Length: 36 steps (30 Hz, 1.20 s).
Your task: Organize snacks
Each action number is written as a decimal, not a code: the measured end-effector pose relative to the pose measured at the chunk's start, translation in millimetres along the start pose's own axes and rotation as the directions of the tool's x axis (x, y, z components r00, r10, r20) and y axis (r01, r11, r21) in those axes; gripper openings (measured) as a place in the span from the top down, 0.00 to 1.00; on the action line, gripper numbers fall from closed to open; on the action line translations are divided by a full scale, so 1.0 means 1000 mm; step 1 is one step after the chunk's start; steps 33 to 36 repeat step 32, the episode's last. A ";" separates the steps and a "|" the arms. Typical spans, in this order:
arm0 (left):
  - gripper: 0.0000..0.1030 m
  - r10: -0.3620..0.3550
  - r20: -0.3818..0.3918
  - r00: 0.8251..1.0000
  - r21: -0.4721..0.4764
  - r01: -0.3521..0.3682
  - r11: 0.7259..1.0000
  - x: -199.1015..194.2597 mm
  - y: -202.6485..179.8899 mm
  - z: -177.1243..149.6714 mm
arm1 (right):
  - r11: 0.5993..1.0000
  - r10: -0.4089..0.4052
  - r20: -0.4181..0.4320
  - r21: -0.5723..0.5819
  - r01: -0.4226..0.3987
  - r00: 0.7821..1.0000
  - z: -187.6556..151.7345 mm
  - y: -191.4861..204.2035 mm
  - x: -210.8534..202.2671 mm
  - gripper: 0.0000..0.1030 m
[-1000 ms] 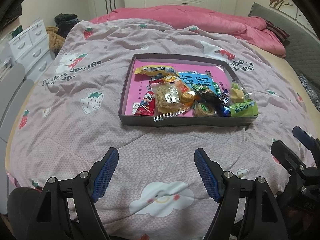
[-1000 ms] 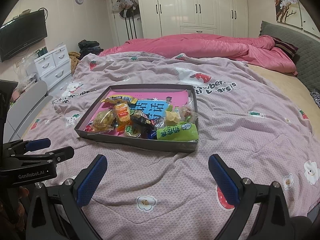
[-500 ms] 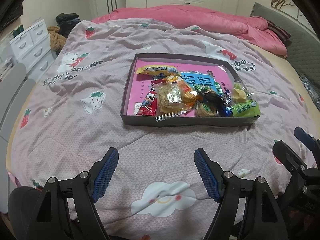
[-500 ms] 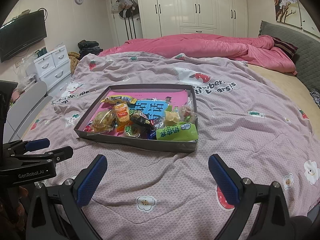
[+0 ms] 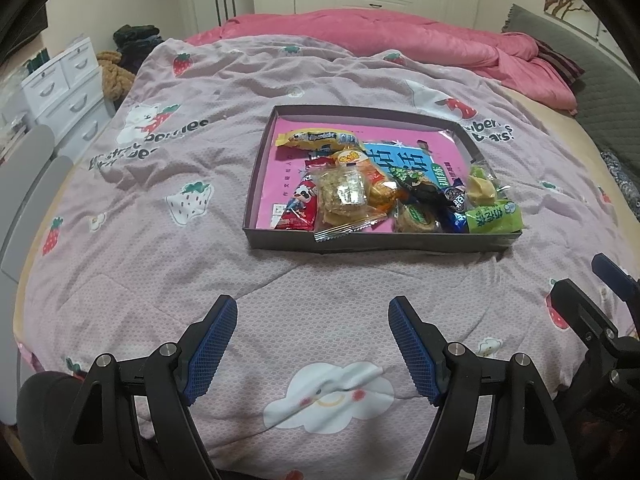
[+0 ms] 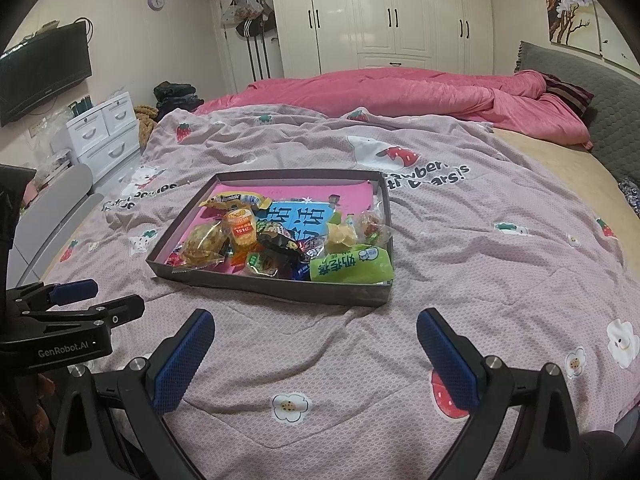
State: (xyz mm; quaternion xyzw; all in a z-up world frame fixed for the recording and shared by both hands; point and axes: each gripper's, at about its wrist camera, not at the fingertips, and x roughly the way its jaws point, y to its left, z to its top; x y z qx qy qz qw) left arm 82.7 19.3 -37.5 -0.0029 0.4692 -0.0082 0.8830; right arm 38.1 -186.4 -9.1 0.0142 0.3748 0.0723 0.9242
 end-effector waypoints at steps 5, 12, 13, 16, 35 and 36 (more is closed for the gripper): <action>0.23 0.015 -0.001 1.000 -0.007 -0.015 1.000 0.000 0.000 0.001 | 1.000 -0.002 0.000 0.002 0.002 1.000 0.000 -0.001 0.000 0.01; 0.23 0.017 0.007 1.000 -0.008 -0.017 1.000 -0.001 -0.001 0.003 | 1.000 -0.002 -0.001 0.002 0.002 1.000 0.000 -0.002 0.001 0.01; 0.23 0.017 0.007 1.000 -0.008 -0.017 1.000 -0.001 -0.001 0.003 | 1.000 -0.002 0.000 0.003 0.002 1.000 0.000 -0.002 0.001 0.01; 0.23 0.026 0.002 1.000 -0.009 -0.026 1.000 0.000 -0.001 0.004 | 1.000 -0.001 -0.001 0.005 0.001 1.000 0.000 -0.002 0.001 0.01; 0.23 0.055 0.094 0.994 -0.042 -0.051 0.998 0.015 0.015 0.033 | 0.998 -0.053 0.037 0.032 0.052 0.998 0.009 -0.020 0.008 0.01; 0.23 0.055 0.094 0.994 -0.042 -0.051 0.998 0.015 0.015 0.033 | 0.998 -0.053 0.037 0.032 0.052 0.998 0.009 -0.020 0.008 0.01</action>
